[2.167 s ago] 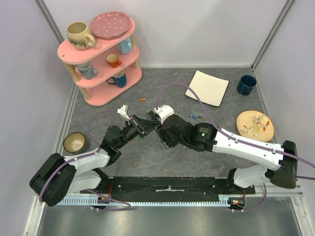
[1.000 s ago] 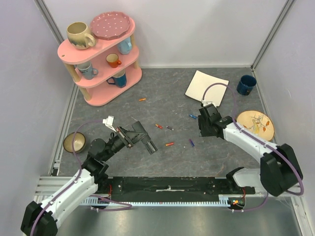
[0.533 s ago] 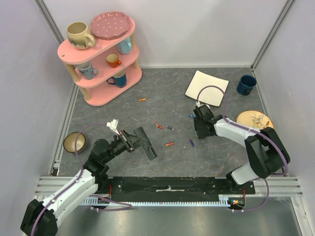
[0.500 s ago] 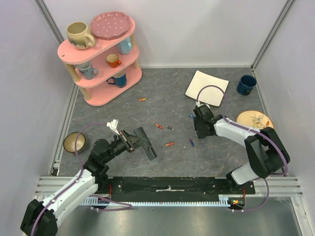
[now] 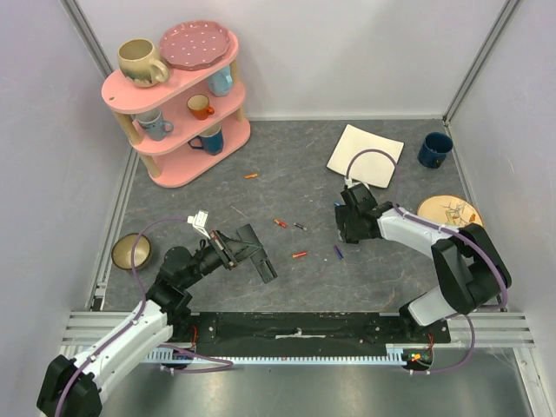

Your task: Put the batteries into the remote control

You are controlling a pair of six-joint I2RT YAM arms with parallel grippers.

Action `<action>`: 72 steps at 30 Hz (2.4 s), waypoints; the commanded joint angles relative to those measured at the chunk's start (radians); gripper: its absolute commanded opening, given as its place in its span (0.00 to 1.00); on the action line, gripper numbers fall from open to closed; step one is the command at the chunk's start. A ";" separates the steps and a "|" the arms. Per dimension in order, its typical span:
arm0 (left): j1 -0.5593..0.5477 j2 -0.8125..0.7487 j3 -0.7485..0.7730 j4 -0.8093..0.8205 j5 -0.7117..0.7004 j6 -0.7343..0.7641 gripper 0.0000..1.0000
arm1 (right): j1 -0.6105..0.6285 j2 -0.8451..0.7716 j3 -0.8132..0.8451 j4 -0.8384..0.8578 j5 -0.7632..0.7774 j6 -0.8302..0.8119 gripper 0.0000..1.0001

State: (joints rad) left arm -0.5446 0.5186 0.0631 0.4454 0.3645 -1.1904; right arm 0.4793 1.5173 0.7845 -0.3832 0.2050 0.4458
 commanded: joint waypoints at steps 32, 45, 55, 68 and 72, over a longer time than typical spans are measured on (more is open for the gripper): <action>0.005 -0.097 -0.022 -0.008 -0.013 0.022 0.02 | 0.392 -0.261 -0.001 0.003 0.171 0.019 0.75; 0.005 -0.095 -0.038 0.064 0.063 0.066 0.02 | 0.387 -0.207 -0.068 -0.057 0.191 0.100 0.57; 0.003 -0.088 -0.063 0.118 0.073 0.058 0.02 | 0.325 -0.184 -0.114 -0.030 0.131 0.102 0.53; 0.005 -0.075 -0.063 0.142 0.063 0.051 0.02 | 0.295 -0.174 -0.163 0.055 0.057 0.100 0.50; 0.005 -0.071 -0.063 0.147 0.060 0.049 0.02 | 0.283 -0.166 -0.171 0.067 0.045 0.097 0.48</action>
State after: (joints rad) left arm -0.5446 0.4419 0.0582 0.5335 0.4038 -1.1599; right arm 0.7753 1.3430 0.6273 -0.3634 0.2665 0.5327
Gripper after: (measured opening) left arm 0.243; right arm 0.489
